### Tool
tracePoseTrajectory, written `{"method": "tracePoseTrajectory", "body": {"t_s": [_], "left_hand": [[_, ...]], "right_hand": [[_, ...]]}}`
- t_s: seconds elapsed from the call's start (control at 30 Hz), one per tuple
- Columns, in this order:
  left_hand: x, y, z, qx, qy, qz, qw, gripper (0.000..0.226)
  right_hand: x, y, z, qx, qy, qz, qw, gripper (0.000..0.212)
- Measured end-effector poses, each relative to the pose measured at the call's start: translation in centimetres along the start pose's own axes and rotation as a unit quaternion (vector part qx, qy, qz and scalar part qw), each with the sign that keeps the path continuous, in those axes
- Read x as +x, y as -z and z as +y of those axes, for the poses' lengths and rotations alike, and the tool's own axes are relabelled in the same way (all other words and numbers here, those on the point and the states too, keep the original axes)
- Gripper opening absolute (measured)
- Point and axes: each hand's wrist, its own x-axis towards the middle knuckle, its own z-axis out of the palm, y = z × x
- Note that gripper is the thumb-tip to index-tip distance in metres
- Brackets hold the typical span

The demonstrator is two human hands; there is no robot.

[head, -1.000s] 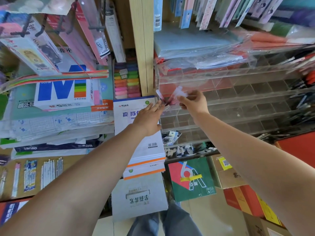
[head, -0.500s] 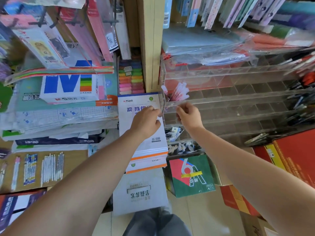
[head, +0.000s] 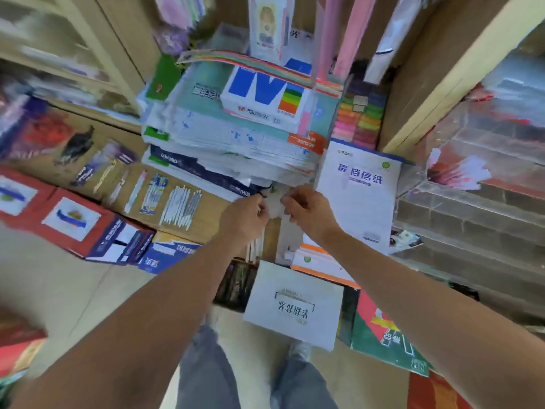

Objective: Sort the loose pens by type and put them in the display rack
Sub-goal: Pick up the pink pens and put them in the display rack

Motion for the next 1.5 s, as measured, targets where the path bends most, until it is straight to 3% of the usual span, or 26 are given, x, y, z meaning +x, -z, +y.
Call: {"method": "tracePoseTrajectory", "body": {"t_s": [0.23,0.47,0.6,0.83,1.03,1.2,1.37,1.5], "left_hand": [[1.2,4.2,-15.8,-0.008,0.084,-0.113,0.99,0.023],[1.9,9.6,-34.3,0.044,0.056,-0.116,0.991,0.033],[1.9,11.6,-44.0,0.043,0.09,-0.106,0.989,0.031],[3.6,10.0,-57.0,0.062,0.139,-0.135,0.979,0.059],[5.0,8.0,-62.5,0.091,0.129,-0.152,0.976,0.064],[6.3,7.6,-63.3,0.112,0.123,-0.184,0.969,0.047],[8.9,8.6,-64.2,0.112,0.129,-0.13,0.977,0.032],[12.3,10.6,-66.1,0.077,0.099,-0.056,0.991,0.028]], "right_hand": [[5.3,-14.7,-3.5,-0.058,-0.059,-0.184,0.98,0.007],[10.1,-31.2,-8.5,-0.175,-0.043,-0.174,0.968,0.025],[12.1,-40.6,-10.6,-0.186,-0.023,-0.199,0.962,0.035],[16.2,-54.5,-10.3,-0.32,0.059,-0.293,0.899,0.052],[18.3,-60.9,-8.5,-0.379,0.068,-0.347,0.855,0.063],[19.7,-62.0,-7.0,-0.41,0.043,-0.393,0.822,0.058],[23.3,-61.9,-7.3,-0.372,0.033,-0.356,0.857,0.04],[27.5,-61.9,-9.0,-0.342,0.047,-0.253,0.904,0.028]]}}
